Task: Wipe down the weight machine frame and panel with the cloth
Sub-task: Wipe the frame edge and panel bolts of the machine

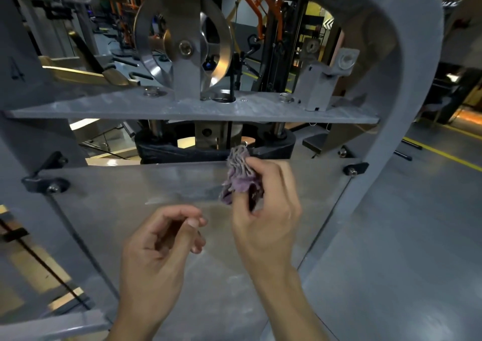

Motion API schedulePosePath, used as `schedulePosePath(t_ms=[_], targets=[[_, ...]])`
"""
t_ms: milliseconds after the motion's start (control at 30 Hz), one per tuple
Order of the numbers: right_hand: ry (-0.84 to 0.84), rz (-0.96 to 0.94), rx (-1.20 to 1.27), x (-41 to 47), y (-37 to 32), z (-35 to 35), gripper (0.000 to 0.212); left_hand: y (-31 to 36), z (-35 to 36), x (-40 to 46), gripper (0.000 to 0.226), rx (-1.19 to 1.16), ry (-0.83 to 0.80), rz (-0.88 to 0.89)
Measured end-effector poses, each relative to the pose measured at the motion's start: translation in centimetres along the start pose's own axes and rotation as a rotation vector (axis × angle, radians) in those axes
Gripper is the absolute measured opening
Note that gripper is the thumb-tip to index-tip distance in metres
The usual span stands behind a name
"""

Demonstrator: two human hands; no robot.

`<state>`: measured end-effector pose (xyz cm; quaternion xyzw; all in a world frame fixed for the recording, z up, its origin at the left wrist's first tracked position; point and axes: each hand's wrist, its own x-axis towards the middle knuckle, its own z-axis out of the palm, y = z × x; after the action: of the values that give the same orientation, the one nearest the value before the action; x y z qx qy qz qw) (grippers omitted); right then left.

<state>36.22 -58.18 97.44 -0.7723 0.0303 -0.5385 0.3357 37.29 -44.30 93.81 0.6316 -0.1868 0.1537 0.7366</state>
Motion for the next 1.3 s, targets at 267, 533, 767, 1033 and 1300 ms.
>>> schedulePosePath(t_ms=[267, 533, 767, 1033, 1300], targets=[[0.191, 0.193, -0.103, 1.7, 3.7, -4.5, 0.024, 0.3, -1.7, 0.2, 0.024, 0.058, 0.036, 0.063], [0.018, -0.002, 0.008, -0.1, -0.2, 0.3, 0.023, 0.3, -2.5, 0.7, 0.01, 0.069, -0.001, 0.098], [0.178, 0.179, -0.09, 1.2, 2.3, -3.0, 0.033, 0.2, -4.3, 0.8, 0.013, 0.049, 0.023, 0.088], [-0.007, -0.002, -0.001, -1.1, -1.7, 2.1, 0.029, 0.2, -5.2, 1.2, 0.012, 0.093, -0.005, 0.12], [0.181, 0.118, -0.12, -1.0, -0.9, 1.0, 0.028, -0.2, -8.0, 0.7, 0.014, 0.172, 0.083, 0.146]])
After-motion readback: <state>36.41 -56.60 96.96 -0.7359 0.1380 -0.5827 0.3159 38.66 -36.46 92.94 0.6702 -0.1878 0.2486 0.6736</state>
